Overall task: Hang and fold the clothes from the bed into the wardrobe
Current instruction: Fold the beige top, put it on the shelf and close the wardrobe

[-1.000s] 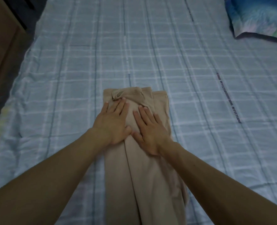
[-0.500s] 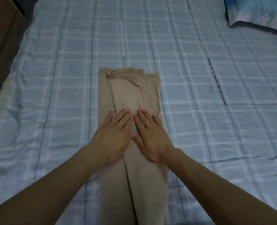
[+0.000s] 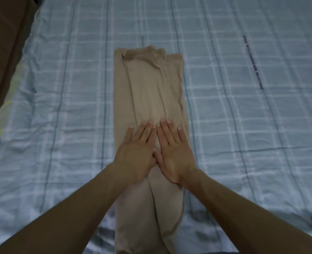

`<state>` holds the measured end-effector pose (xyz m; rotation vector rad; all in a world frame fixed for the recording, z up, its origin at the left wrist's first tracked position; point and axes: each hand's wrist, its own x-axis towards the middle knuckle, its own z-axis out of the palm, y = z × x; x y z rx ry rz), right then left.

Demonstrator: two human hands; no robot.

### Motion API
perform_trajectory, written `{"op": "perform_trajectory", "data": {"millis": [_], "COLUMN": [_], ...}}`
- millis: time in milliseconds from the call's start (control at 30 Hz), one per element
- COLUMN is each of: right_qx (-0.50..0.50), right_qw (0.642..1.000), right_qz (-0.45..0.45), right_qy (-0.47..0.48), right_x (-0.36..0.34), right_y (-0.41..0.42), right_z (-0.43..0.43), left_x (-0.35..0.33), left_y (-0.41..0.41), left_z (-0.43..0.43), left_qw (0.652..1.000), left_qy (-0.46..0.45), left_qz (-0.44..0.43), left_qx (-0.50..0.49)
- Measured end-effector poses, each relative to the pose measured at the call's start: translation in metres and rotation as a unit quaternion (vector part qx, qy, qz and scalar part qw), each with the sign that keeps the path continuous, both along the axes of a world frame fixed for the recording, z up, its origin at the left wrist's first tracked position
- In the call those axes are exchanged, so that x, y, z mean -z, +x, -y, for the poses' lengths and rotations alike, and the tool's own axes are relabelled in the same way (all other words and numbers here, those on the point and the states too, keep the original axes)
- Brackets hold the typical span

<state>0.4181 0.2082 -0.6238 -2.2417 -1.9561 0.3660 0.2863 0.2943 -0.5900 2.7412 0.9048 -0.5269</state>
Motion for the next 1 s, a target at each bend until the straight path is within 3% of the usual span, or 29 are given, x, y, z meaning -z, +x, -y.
{"op": "perform_trajectory", "data": {"millis": [167,367,500,767,1000], "right_qx": [-0.012,-0.070,-0.095,-0.062,-0.099], "right_qw": [1.000,0.996,0.994,0.994,0.989], "right_qz": [-0.014,-0.052,-0.041,-0.075,-0.112], "right_qy": [-0.018,0.000,0.019,0.040,0.014], "right_x": [-0.007,-0.023,-0.026,-0.036,-0.037], "right_y": [0.004,-0.014,-0.033,-0.055,-0.056], "right_z": [0.001,0.069,0.119,0.153,0.181], "left_x": [-0.004,-0.015,-0.008,-0.017,-0.012], "left_y": [-0.008,-0.063,-0.107,-0.124,-0.151], "left_z": [0.003,0.052,0.091,0.115,0.123], "left_qw": [1.000,0.991,0.985,0.981,0.981], "left_qy": [0.009,-0.028,-0.078,-0.104,-0.096], "left_qz": [0.023,0.127,0.110,0.114,0.079], "left_qx": [-0.008,0.041,0.107,0.113,0.147]}}
